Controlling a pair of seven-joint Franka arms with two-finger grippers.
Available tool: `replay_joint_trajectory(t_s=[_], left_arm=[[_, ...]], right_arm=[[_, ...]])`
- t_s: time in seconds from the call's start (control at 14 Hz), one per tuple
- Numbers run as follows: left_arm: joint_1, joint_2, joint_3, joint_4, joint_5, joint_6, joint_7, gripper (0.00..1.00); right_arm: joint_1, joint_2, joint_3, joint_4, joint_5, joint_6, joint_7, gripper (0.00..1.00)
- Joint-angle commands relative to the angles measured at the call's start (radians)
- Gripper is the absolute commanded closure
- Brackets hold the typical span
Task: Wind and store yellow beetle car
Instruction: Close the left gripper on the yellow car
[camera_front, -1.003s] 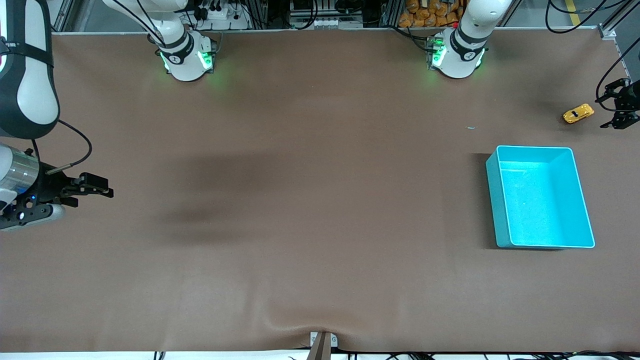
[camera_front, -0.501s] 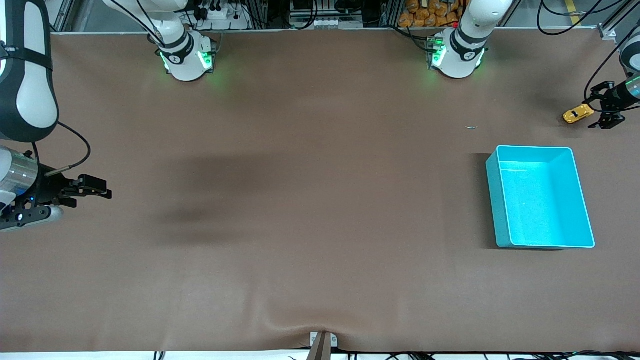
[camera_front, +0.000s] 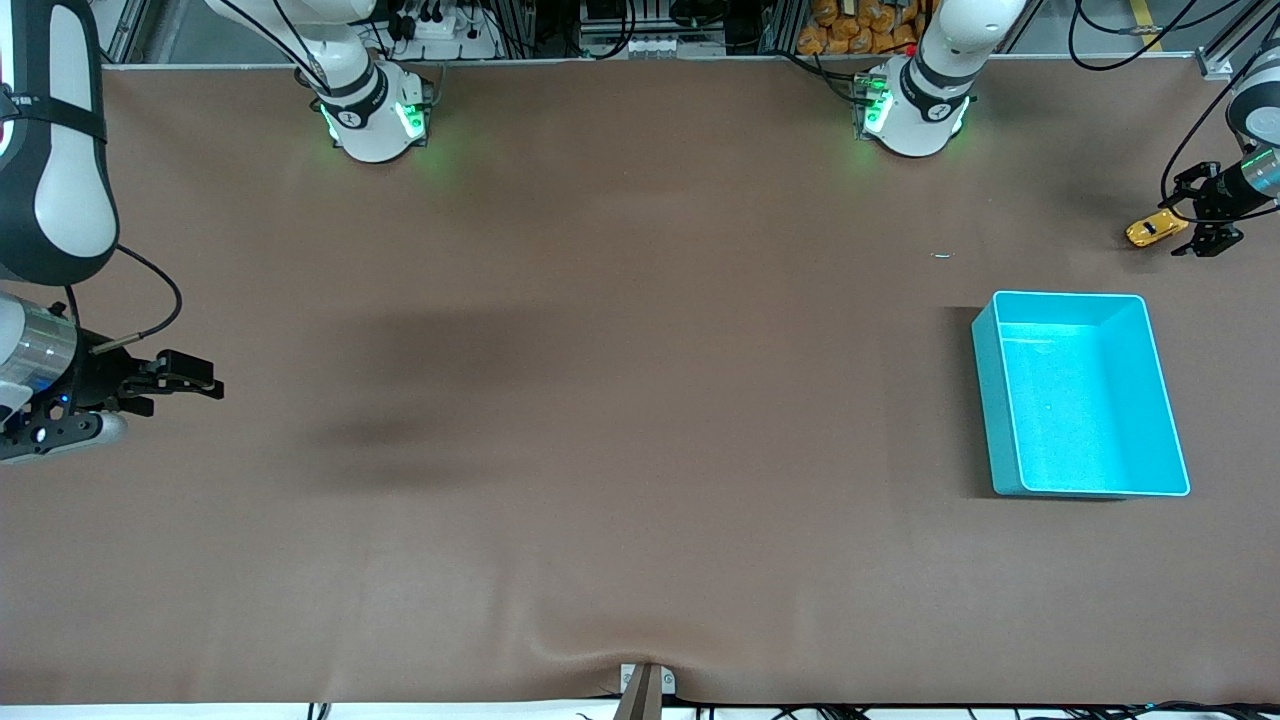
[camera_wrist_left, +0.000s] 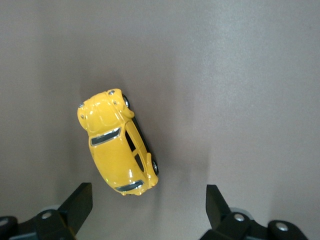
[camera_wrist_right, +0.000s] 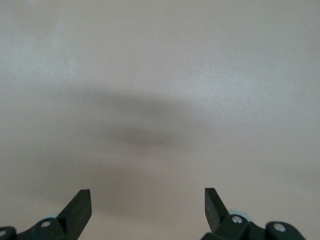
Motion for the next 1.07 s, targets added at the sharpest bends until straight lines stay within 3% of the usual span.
replay_joint_trajectory(t_s=[0.0, 0.29, 1.0], left_arm=[[0.027, -0.008, -0.008, -0.016, 0.014, 0.028, -0.009, 0.00], [0.044, 0.049, -0.009, -0.008, 0.014, 0.028, -0.002, 0.00], [0.091, 0.075, -0.009, 0.021, -0.010, 0.049, 0.006, 0.00]], right_arm=[[0.001, -0.033, 0.004, 0.003, 0.015, -0.043, 0.042, 0.00], [0.001, -0.038, 0.004, -0.003, 0.014, -0.045, 0.044, 0.00], [-0.009, -0.030, 0.004, -0.009, 0.014, -0.046, 0.044, 0.00]])
